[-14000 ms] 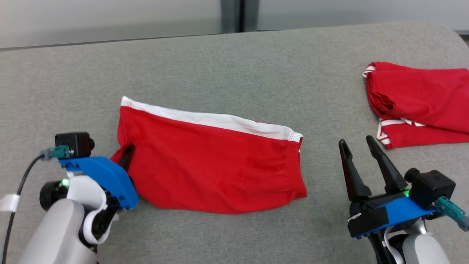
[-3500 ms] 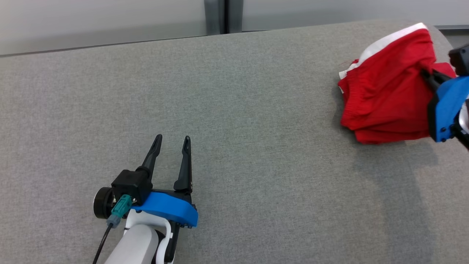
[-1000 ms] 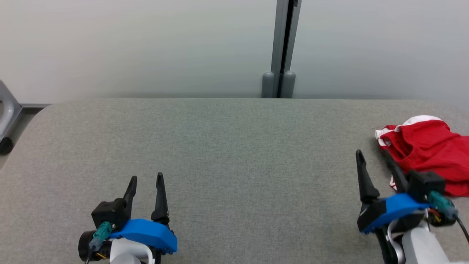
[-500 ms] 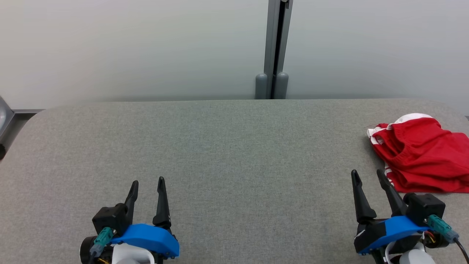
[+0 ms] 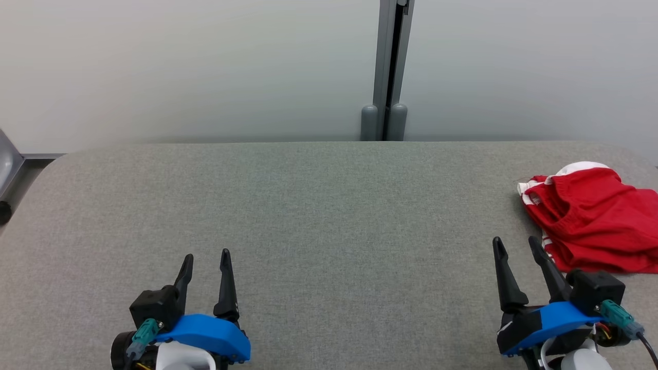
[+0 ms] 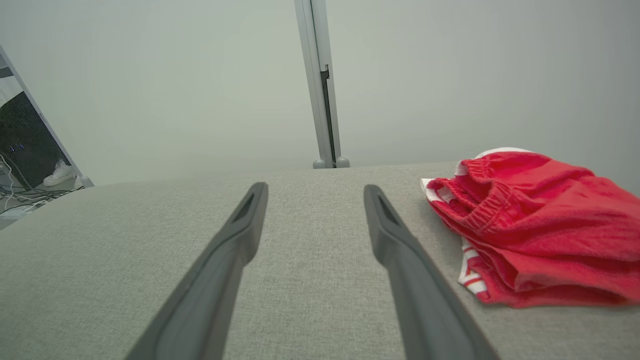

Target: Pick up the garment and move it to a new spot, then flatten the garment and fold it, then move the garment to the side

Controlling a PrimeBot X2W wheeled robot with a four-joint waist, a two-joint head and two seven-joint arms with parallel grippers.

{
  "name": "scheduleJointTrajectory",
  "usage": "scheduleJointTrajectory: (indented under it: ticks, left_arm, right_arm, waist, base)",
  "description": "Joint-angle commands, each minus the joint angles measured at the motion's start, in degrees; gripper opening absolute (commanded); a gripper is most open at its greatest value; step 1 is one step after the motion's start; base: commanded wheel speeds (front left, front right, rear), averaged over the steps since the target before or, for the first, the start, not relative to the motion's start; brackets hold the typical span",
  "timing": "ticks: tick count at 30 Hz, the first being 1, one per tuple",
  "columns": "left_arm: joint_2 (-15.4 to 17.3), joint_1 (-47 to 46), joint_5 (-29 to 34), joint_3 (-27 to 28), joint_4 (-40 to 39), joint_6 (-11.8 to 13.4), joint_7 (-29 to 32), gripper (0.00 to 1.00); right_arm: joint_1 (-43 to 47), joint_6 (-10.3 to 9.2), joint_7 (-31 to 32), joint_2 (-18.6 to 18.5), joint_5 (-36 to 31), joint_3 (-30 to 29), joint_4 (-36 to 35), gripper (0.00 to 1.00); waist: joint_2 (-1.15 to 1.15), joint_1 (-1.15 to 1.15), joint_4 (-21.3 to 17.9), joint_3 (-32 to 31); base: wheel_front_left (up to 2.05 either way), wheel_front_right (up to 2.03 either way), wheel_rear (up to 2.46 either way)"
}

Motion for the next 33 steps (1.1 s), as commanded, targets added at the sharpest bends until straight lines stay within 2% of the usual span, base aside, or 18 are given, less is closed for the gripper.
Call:
scheduleJointTrajectory:
  ticks: [1,3,4,8,12,33]
  left_arm:
    - [0.4,0.1,-0.2,-0.3,-0.1,0.3,0.2,1.00]
    - [0.3,0.2,-0.4,-0.3,-0.2,0.2,0.3,1.00]
    - [0.2,0.0,-0.4,0.0,0.0,0.1,0.4,0.00]
    - [-0.2,2.1,-0.4,0.0,1.7,0.1,0.5,0.00]
    - [-0.5,2.0,-3.0,1.2,1.4,-0.6,1.3,0.00]
    - [-2.2,1.8,-18.8,8.5,-1.2,-4.5,6.7,0.00]
  right_arm:
    - [1.1,0.01,0.1,-0.1,0.3,0.1,-0.1,1.00]
    - [1.1,0.01,0.0,-0.1,0.3,0.3,-0.1,1.00]
    - [0.0,0.00,0.0,0.0,0.4,0.3,0.1,0.00]
    - [0.9,0.00,0.3,0.2,0.6,0.2,2.1,0.00]
    - [0.6,0.00,1.4,0.2,3.9,-0.4,2.2,0.00]
    - [1.0,0.00,5.6,0.1,24.9,-1.4,-0.3,0.00]
  waist:
    - [0.00,0.00,0.1,0.0]
    - [0.00,0.00,0.1,-0.1]
    - [0.00,0.00,0.1,-0.1]
    - [0.00,0.00,0.1,-0.1]
    - [0.00,0.00,0.1,-0.1]
    - [0.00,0.00,-0.3,0.1]
  base:
    - [0.00,0.00,0.00]
    - [0.00,0.00,0.00]
    - [0.00,0.00,0.00]
    - [0.00,0.00,0.00]
    - [0.00,0.00,0.00]
    - [0.00,0.00,0.00]
